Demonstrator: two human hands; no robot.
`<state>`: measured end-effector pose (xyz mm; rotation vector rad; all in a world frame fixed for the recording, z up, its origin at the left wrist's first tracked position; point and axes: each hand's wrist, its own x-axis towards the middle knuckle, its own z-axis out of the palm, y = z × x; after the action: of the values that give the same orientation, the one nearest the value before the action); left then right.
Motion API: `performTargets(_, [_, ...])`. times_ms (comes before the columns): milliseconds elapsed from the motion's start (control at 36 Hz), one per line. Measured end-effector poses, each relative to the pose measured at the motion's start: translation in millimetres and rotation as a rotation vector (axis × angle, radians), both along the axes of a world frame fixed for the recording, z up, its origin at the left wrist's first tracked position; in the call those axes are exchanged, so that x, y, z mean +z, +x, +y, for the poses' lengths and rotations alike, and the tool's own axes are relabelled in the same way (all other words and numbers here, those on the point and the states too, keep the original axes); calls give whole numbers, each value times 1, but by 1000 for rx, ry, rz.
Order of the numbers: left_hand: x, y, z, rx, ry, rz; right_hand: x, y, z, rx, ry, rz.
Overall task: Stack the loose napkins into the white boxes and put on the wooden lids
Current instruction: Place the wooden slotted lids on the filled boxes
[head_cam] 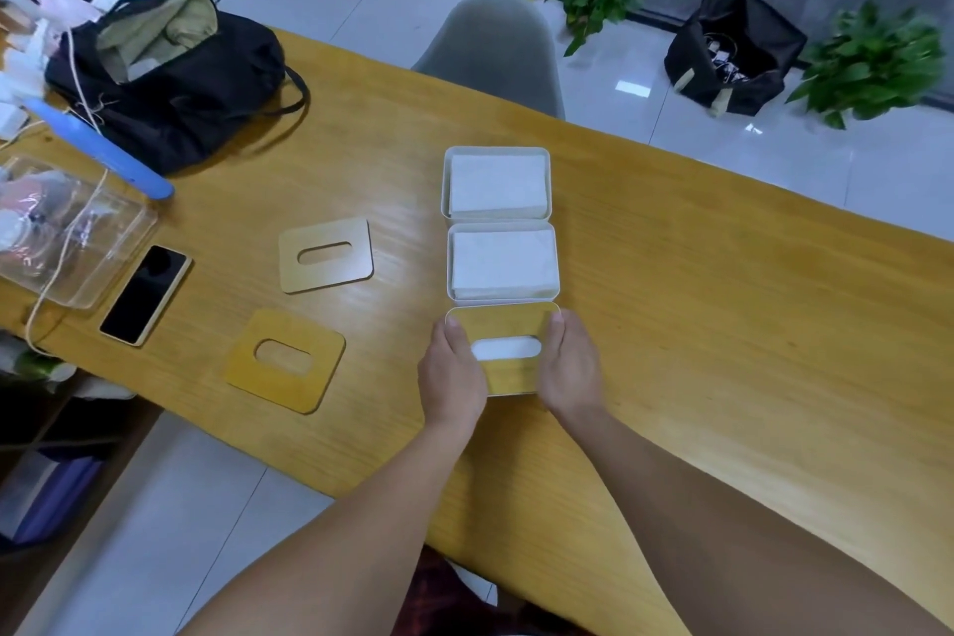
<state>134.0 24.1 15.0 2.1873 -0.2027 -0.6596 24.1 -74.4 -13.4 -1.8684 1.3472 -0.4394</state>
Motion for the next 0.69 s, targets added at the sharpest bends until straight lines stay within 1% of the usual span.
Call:
performTargets(111, [4,2,0,-24,45,-32,5,2,-1,7,-23,55])
performTargets(250, [9,5,2,-52,34,-26,7,0,3,10,52,34])
performTargets(333, [7,6,5,-84,-28,31,10,-7,5,24,100,-19])
performTargets(389, [2,10,6,-97,-65,82,14,-12,4,43,143,-15])
performTargets(472, [14,16,10,-147,-74,192,22,-15,-1,59,171,20])
performTargets(556, [27,25,15,-200,-98,248,29,-19,-3,-24,111,50])
performTargets(611, [30,37,23,-210,-113,260,40,-18,0,-66,6,52])
performTargets(694, [37,59,37,-235,-89,221,63,-5,10,-23,-133,45])
